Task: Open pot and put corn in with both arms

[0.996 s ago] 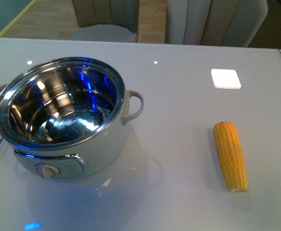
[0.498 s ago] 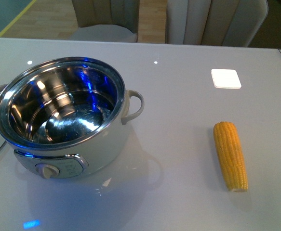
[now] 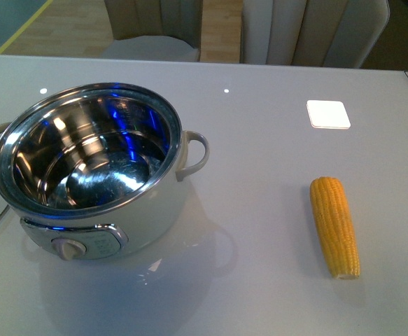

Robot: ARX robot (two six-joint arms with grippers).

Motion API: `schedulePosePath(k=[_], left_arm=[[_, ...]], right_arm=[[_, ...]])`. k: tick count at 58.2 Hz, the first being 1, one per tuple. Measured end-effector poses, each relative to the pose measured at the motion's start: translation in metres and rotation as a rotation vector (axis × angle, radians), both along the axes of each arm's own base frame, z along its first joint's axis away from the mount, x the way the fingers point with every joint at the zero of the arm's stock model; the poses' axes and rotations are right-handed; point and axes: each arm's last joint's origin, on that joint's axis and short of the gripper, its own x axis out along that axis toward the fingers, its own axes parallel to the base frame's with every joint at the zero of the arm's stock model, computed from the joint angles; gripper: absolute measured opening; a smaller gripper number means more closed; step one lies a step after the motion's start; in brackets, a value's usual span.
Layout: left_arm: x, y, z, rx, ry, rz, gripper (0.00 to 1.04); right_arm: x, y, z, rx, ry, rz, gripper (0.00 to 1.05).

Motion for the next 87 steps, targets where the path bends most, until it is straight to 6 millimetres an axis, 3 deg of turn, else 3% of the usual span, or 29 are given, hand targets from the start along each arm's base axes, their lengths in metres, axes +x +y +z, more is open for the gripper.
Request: schedulePosePath(k=[7, 19, 27, 39, 41, 46, 49, 55, 87], left_arm=[[-0.012, -0.004, 0.029, 0.02, -0.061, 0.006, 0.98], [-0.014, -0.006, 0.027, 0.013, -0.059, -0.022, 0.96], [-0.026, -0.018, 0.031, 0.035, -0.132, -0.202, 0.68], [-0.031, -0.028, 0.027, 0.021, -0.111, -0.225, 0.25], [-0.039, -0.038, 0.029, 0.023, -0.101, -0.215, 0.2], [-0.078, -0.085, 0.047, 0.032, -0.115, -0.318, 0.04], [-0.095, -0.101, 0.056, 0.048, -0.145, -0.376, 0.03], [-0.111, -0.109, 0.065, 0.065, -0.174, -0.349, 0.03], [-0.152, -0.138, 0.086, 0.072, -0.181, -0.363, 0.03]], right_arm=[[0.0, 0.0, 0.0, 0.0, 0.0, 0.0, 0.96], [0.0, 0.0, 0.0, 0.0, 0.0, 0.0, 0.96], [0.0, 0.0, 0.0, 0.0, 0.0, 0.0, 0.96], [0.0, 0.0, 0.0, 0.0, 0.0, 0.0, 0.96], [0.0, 0.0, 0.0, 0.0, 0.0, -0.003, 0.96], [0.0, 0.0, 0.0, 0.0, 0.002, 0.002, 0.96], [0.0, 0.0, 0.0, 0.0, 0.002, 0.006, 0.96], [0.0, 0.0, 0.0, 0.0, 0.0, -0.004, 0.96], [0.0, 0.0, 0.0, 0.0, 0.0, -0.003, 0.96]])
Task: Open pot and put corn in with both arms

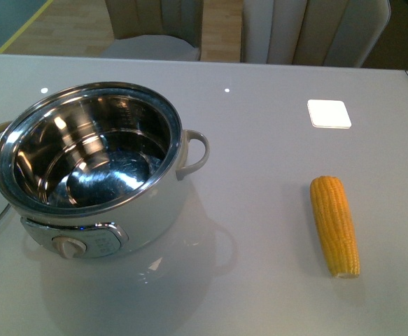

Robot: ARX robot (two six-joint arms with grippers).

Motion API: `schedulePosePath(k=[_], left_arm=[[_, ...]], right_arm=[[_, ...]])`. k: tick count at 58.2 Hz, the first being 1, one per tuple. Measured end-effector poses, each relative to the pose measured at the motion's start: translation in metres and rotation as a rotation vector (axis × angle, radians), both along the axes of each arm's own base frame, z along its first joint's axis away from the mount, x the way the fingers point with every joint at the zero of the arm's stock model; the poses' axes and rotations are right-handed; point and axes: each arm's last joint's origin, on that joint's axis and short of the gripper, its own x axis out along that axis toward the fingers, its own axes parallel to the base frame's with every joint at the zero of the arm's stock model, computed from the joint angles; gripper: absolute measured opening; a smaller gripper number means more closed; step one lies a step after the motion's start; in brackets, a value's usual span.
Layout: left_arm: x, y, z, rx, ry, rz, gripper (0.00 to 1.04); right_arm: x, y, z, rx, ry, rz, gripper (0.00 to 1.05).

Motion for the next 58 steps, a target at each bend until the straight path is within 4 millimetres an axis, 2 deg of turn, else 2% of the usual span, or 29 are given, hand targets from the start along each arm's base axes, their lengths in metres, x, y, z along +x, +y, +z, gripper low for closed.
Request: schedulePosePath(k=[25, 58], left_arm=[[-0.018, 0.0, 0.006, 0.0, -0.019, 0.004, 0.03], [-0.031, 0.0, 0.006, 0.0, -0.022, 0.003, 0.03]], right_arm=[[0.0, 0.0, 0.0, 0.0, 0.0, 0.0, 0.96], [0.0, 0.0, 0.0, 0.0, 0.0, 0.0, 0.96]])
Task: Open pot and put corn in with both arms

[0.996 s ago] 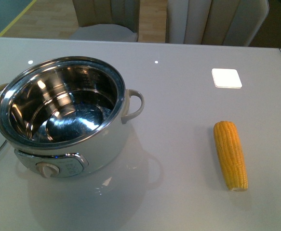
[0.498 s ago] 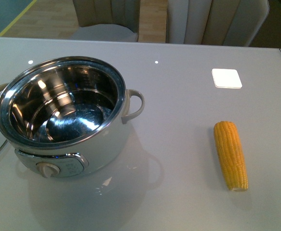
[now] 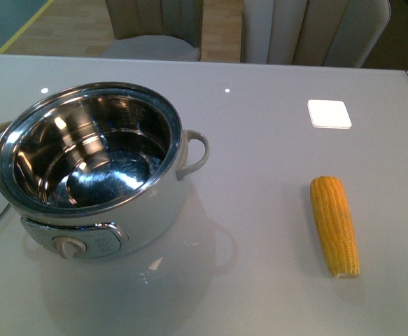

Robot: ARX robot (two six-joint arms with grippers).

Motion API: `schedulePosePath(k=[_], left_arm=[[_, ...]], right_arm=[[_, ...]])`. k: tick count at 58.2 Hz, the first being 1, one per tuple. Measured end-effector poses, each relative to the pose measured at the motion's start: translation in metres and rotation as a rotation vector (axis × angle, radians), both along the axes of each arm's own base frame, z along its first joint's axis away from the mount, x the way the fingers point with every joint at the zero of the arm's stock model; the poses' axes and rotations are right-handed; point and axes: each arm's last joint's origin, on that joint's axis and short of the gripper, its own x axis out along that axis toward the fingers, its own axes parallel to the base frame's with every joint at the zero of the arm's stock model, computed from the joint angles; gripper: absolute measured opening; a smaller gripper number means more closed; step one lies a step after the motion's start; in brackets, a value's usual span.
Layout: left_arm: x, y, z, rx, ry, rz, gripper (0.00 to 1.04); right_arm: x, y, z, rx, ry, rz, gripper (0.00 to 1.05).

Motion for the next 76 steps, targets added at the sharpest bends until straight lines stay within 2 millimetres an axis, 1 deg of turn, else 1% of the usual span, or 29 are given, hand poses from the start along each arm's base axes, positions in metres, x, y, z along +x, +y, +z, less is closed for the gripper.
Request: schedulePosePath(k=[7, 11, 15, 35, 37, 38, 42, 43, 46, 47, 50, 54, 57, 58, 60, 63, 65, 69, 70, 71, 72, 73, 74, 75, 76], left_arm=[[-0.002, 0.0, 0.0, 0.0, 0.001, 0.0, 0.03], [-0.008, 0.0, -0.004, 0.0, 0.033, -0.001, 0.03], [-0.012, 0.0, -0.003, 0.0, 0.013, 0.0, 0.03], [-0.013, 0.0, -0.003, 0.0, 0.005, 0.0, 0.03], [-0.013, 0.0, -0.003, 0.0, 0.005, 0.0, 0.09], [-0.013, 0.0, -0.003, 0.0, 0.005, 0.0, 0.15], [-0.013, 0.0, -0.003, 0.0, 0.005, 0.0, 0.29], [-0.013, 0.0, -0.003, 0.0, 0.005, 0.0, 0.31], [-0.013, 0.0, -0.003, 0.0, 0.005, 0.0, 0.41], [-0.013, 0.0, -0.003, 0.0, 0.005, 0.0, 0.43], [-0.013, 0.0, -0.003, 0.0, 0.005, 0.0, 0.54], [-0.013, 0.0, -0.003, 0.0, 0.005, 0.0, 0.64], [-0.013, 0.0, -0.003, 0.0, 0.005, 0.0, 0.75], [-0.013, 0.0, -0.003, 0.0, 0.005, 0.0, 0.77], [-0.013, 0.0, -0.003, 0.0, 0.005, 0.0, 0.84], [-0.013, 0.0, -0.003, 0.0, 0.005, 0.0, 0.98], [-0.013, 0.0, -0.003, 0.002, 0.005, 0.0, 0.99], [-0.013, 0.0, -0.003, 0.002, 0.005, 0.0, 0.98], [-0.013, 0.0, -0.003, 0.002, 0.005, 0.0, 0.98], [-0.013, 0.0, -0.003, 0.002, 0.005, 0.0, 0.98], [-0.013, 0.0, -0.003, 0.002, 0.006, 0.0, 0.98], [-0.013, 0.0, -0.003, 0.003, 0.006, 0.0, 0.98], [-0.013, 0.0, -0.003, 0.003, 0.005, -0.001, 0.98], [-0.013, 0.0, -0.003, 0.003, 0.005, -0.001, 0.98], [-0.013, 0.0, -0.003, 0.003, 0.005, -0.001, 0.98]], right_arm=[[0.0, 0.0, 0.0, 0.0, 0.0, 0.0, 0.96], [0.0, 0.0, 0.0, 0.0, 0.0, 0.0, 0.96], [0.0, 0.0, 0.0, 0.0, 0.0, 0.0, 0.96], [0.0, 0.0, 0.0, 0.0, 0.0, 0.0, 0.96], [0.0, 0.0, 0.0, 0.0, 0.0, 0.0, 0.96], [0.0, 0.0, 0.0, 0.0, 0.0, 0.0, 0.96], [0.0, 0.0, 0.0, 0.0, 0.0, 0.0, 0.96], [0.0, 0.0, 0.0, 0.0, 0.0, 0.0, 0.96], [0.0, 0.0, 0.0, 0.0, 0.0, 0.0, 0.96], [0.0, 0.0, 0.0, 0.0, 0.0, 0.0, 0.96], [0.0, 0.0, 0.0, 0.0, 0.0, 0.0, 0.96], [0.0, 0.0, 0.0, 0.0, 0.0, 0.0, 0.96], [0.0, 0.0, 0.0, 0.0, 0.0, 0.0, 0.96], [0.0, 0.0, 0.0, 0.0, 0.0, 0.0, 0.96], [0.0, 0.0, 0.0, 0.0, 0.0, 0.0, 0.96], [0.0, 0.0, 0.0, 0.0, 0.0, 0.0, 0.96], [0.0, 0.0, 0.0, 0.0, 0.0, 0.0, 0.96], [0.0, 0.0, 0.0, 0.0, 0.001, 0.0, 0.96], [0.001, 0.0, -0.001, 0.014, 0.04, 0.006, 0.96], [0.0, 0.001, 0.0, 0.055, 0.157, 0.019, 0.96], [0.001, 0.0, -0.001, 0.07, 0.209, 0.016, 0.96], [0.002, 0.0, 0.0, 0.114, 0.355, 0.005, 0.96], [0.003, 0.001, -0.001, 0.142, 0.45, -0.003, 0.96], [0.004, 0.001, -0.002, 0.159, 0.538, -0.012, 0.96], [0.004, 0.001, -0.004, 0.174, 0.577, -0.018, 0.96]])
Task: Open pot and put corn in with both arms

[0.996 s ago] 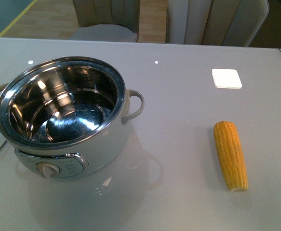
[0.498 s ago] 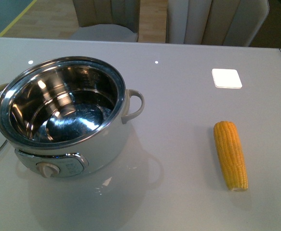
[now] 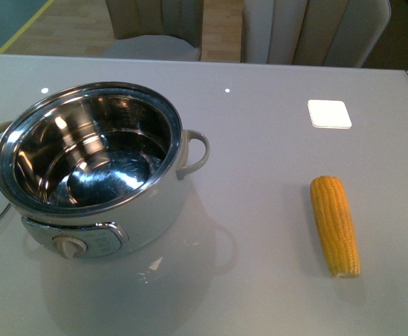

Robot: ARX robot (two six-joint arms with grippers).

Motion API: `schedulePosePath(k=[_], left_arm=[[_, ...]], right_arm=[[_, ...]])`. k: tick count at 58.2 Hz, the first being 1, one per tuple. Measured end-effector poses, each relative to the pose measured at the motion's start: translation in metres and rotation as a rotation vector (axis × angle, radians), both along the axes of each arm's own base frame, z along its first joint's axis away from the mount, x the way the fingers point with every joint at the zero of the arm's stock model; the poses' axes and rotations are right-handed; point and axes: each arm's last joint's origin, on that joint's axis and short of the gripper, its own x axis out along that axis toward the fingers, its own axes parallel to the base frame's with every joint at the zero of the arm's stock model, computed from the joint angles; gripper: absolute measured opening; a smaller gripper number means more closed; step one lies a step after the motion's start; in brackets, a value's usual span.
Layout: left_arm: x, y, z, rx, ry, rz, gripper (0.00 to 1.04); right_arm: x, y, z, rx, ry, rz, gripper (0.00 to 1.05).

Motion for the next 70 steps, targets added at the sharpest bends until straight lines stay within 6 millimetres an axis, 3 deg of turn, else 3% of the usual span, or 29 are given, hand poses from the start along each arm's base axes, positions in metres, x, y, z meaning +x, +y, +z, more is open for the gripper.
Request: schedulePosePath(k=[5, 16, 38, 50, 70], left_arm=[[0.0, 0.0, 0.0, 0.0, 0.001, 0.001, 0.98], [0.0, 0.0, 0.0, 0.0, 0.0, 0.0, 0.98], [0.0, 0.0, 0.0, 0.0, 0.0, 0.0, 0.98], [0.0, 0.0, 0.0, 0.0, 0.001, 0.001, 0.98], [0.0, 0.0, 0.0, 0.0, 0.0, 0.0, 0.98]], right_arm=[[0.006, 0.001, -0.012, 0.043, 0.168, -0.021, 0.96], [0.035, 0.006, -0.021, 0.03, 0.166, -0.009, 0.96], [0.129, 0.031, -0.089, -0.031, 0.28, 0.091, 0.96], [0.152, 0.033, -0.129, -0.064, 0.403, 0.108, 0.96], [0.198, 0.043, -0.156, -0.075, 0.424, 0.122, 0.96]])
